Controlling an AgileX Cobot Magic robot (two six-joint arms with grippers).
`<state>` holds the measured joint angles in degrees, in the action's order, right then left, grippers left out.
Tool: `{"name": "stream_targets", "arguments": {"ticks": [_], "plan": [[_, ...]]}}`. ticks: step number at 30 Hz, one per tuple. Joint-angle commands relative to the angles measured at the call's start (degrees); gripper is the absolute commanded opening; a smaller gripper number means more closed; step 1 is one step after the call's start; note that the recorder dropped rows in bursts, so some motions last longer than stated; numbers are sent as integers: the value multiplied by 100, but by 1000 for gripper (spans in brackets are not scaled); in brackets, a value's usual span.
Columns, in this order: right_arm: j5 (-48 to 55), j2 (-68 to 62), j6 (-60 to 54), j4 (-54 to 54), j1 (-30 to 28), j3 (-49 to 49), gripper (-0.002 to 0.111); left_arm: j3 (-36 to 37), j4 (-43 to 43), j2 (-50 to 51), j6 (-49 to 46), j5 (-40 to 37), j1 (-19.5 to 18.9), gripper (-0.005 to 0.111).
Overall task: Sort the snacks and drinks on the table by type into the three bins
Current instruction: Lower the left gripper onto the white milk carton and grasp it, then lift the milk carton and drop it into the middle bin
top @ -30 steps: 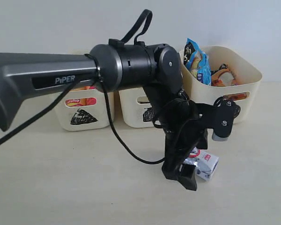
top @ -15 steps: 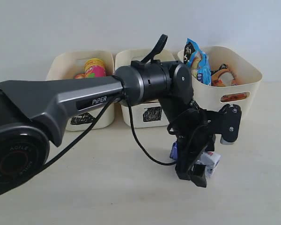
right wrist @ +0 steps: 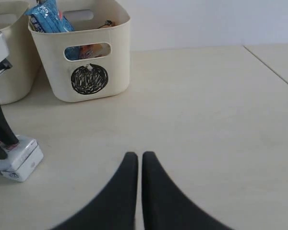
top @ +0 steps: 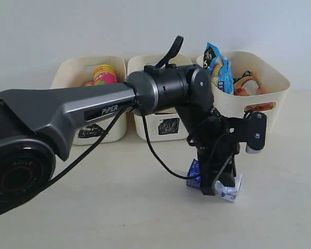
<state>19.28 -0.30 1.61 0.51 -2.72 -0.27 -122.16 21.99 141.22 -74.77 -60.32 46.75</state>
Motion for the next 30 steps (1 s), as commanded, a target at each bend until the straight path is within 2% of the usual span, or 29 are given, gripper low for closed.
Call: {"name": "stream_targets", "arguments": {"ticks": [1,15,17,19,22,24,26,30], "plan": [[-24,30,-11,-3,-15,27,0,120,-58,-132,363,-380,62,4],[-24,30,-11,-3,-15,27,0,120,-58,-789,640,-850,62,4],[-24,30,-11,-3,-15,27,0,134,-86,-776,640,-886,62,9],[-24,30,-11,-3,-15,27,0,146,-289,-715,654,-829,62,27],[-24,30,-11,-3,-15,27,0,146,-574,-547,936,-633,38,73],[-24,30,-11,-3,-15,27,0,146,-905,-400,1436,-274,38,98],[-24,30,-11,-3,-15,27,0,146,-1100,-276,1620,-106,38,108],[-24,30,-11,-3,-15,27,0,146,-1136,19,1555,-96,38,106]]}}
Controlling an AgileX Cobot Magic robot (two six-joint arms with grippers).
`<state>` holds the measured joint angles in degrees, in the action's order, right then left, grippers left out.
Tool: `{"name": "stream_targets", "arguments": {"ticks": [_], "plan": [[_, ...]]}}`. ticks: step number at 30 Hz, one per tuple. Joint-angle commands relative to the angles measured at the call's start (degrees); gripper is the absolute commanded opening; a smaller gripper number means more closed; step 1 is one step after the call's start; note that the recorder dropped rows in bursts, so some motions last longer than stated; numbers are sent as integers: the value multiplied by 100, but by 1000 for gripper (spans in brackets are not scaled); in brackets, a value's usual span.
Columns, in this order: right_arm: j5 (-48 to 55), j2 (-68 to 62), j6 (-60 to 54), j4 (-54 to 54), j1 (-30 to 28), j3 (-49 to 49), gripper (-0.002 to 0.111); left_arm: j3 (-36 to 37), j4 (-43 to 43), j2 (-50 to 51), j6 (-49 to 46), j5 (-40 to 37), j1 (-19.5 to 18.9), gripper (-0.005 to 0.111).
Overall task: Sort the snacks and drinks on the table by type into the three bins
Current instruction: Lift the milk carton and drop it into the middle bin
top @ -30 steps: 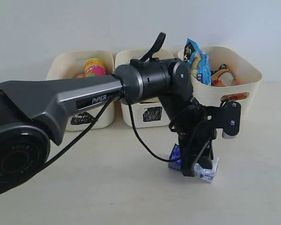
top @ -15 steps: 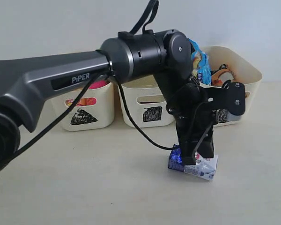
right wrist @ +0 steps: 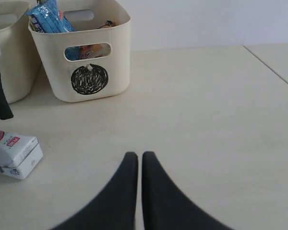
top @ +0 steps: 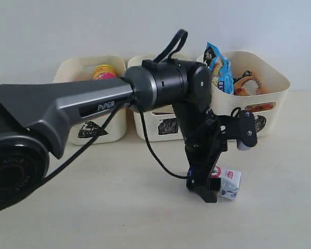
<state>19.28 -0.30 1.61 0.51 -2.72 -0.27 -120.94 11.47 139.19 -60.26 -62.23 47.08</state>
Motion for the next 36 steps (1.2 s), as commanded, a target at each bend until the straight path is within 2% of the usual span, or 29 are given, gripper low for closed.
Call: {"name": "stream_targets", "arguments": {"ticks": [1,5,7,8,10,12,13,16,19,22,23,27,29,31,35,36], "plan": [[-24,30,-11,-3,-15,27,0,13,-151,289,104,94,-7,105],[-24,30,-11,-3,-15,27,0,3,-272,485,104,178,-19,102],[-24,30,-11,-3,-15,27,0,3,-240,532,57,192,-19,95],[-24,30,-11,-3,-15,27,0,3,-240,544,-18,205,-19,85],[-24,30,-11,-3,-15,27,0,-12,-213,544,-271,201,-6,53],[-24,30,-11,-3,-15,27,0,-46,-184,485,-613,43,8,4],[-24,30,-11,-3,-15,27,0,-52,-158,429,-853,-24,30,7],[-24,30,-11,-3,-15,27,0,-60,-115,211,-745,-24,43,4],[-24,30,-11,-3,-15,27,0,-60,-102,-139,-387,-121,43,4],[-24,30,-11,-3,-15,27,0,-60,-188,-661,245,-65,-117,4],[-24,30,-11,-3,-15,27,0,-60,-237,-767,518,29,-165,4],[-24,30,-11,-3,-15,27,0,-60,-547,-1324,2600,798,-694,4],[-24,30,-11,-3,-15,27,0,-60,-1025,-1386,3969,1455,-898,4],[-24,30,-11,-3,-15,27,0,-60,-1572,-1346,4832,2172,-1064,4],[-24,30,-11,-3,-15,27,0,-60,-2337,-1070,5510,2669,-1220,4],[-24,30,-11,-3,-15,27,0,-60,-2424,-988,5510,2675,-1251,11]]}}
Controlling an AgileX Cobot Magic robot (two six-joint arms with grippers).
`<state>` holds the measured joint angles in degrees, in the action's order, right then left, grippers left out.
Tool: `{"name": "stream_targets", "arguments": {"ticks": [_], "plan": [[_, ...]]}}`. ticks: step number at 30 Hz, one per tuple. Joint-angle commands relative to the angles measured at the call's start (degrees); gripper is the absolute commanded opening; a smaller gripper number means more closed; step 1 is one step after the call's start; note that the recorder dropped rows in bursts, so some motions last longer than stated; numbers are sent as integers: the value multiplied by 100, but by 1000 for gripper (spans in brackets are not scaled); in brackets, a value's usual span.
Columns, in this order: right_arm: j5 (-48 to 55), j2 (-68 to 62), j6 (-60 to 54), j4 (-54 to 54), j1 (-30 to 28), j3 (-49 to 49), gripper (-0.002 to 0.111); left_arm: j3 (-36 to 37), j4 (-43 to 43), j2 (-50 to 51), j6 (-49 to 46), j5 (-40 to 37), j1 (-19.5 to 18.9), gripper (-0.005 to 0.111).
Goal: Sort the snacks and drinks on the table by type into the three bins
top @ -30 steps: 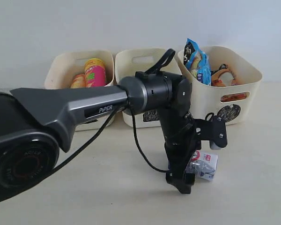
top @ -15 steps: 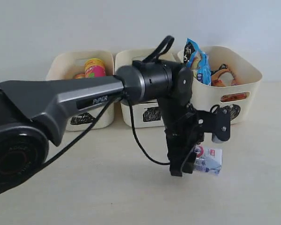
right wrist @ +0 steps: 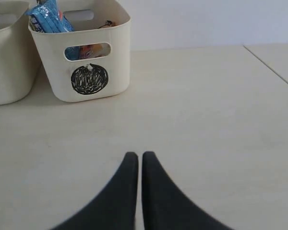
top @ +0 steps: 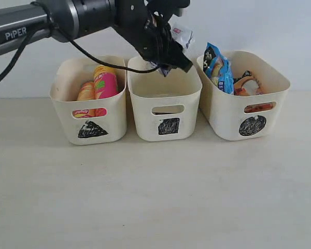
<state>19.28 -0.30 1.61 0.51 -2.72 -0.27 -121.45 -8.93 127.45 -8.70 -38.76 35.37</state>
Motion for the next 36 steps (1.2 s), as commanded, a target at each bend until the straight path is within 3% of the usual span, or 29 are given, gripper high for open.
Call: {"name": "stream_targets", "arguments": {"ticks": [1,2,6,8,11,14,15,23,30,36], "plan": [[-24,30,-11,-3,-15,27,0,-9,-402,234,355,328,-105,17],[-24,30,-11,-3,-15,27,0,-9,-402,291,355,357,-108,32],[-24,30,-11,-3,-15,27,0,-9,-402,317,357,475,-108,65],[-24,30,-11,-3,-15,27,0,-9,-402,317,357,450,-108,72],[-24,30,-11,-3,-15,27,0,-9,-402,317,357,231,-108,72],[-24,30,-11,-3,-15,27,0,-9,-411,117,357,-301,-108,65],[-24,30,-11,-3,-15,27,0,-9,-396,0,357,-612,-108,54],[-24,30,-11,-3,-15,27,0,-9,-372,-116,2,-2322,-108,4],[-24,30,-11,-3,-15,27,0,26,-187,-519,2,-3069,-108,4],[-24,30,-11,-3,-15,27,0,453,56,-1228,35,-3120,-108,4]]}}
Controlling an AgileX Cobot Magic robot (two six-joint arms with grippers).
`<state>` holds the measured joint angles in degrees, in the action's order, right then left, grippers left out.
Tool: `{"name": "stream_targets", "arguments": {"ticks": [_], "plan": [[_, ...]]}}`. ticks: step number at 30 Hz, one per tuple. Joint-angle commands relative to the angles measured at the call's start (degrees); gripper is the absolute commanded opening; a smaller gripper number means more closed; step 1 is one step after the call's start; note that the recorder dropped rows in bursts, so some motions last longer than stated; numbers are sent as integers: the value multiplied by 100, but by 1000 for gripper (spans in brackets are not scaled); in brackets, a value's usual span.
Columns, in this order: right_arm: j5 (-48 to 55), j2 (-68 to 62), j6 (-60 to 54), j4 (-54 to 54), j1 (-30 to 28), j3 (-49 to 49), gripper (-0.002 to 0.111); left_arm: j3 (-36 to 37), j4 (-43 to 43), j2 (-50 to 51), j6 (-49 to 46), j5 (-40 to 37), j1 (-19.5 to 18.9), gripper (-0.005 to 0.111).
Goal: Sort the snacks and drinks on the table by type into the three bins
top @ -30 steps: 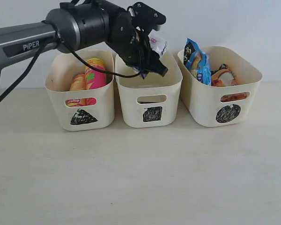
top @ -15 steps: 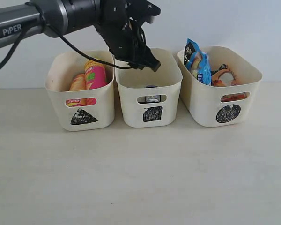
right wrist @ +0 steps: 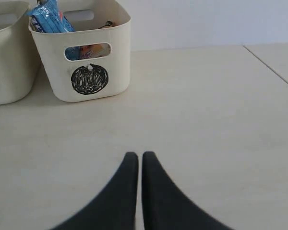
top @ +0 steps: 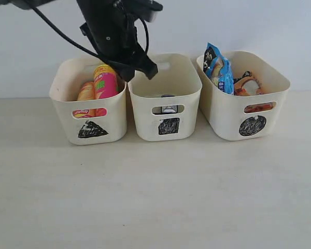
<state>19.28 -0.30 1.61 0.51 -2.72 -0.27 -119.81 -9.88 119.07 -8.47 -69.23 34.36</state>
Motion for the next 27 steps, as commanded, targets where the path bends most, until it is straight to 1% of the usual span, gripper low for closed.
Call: {"name": "stream_targets", "arguments": {"ticks": [1,4,7,12,19,21,24,27], "plan": [[-24,30,-11,-3,-15,27,0,410,152,-496,27,-73,-7,4],[-24,30,-11,-3,-15,27,0,850,250,-797,27,-73,-7,4],[-24,30,-11,-3,-15,27,0,1538,381,-1185,27,-49,-7,4],[-24,30,-11,-3,-15,27,0,2855,455,-1942,3,716,-7,4],[-24,30,-11,-3,-15,27,0,4805,644,-3258,3,2126,-7,4],[-24,30,-11,-3,-15,27,0,5178,786,-3557,-14,2468,-7,4],[-24,30,-11,-3,-15,27,0,5732,1233,-4070,-158,2931,-7,4],[-24,30,-11,-3,-15,27,0,6092,1464,-4538,-277,3047,-7,4]]}}
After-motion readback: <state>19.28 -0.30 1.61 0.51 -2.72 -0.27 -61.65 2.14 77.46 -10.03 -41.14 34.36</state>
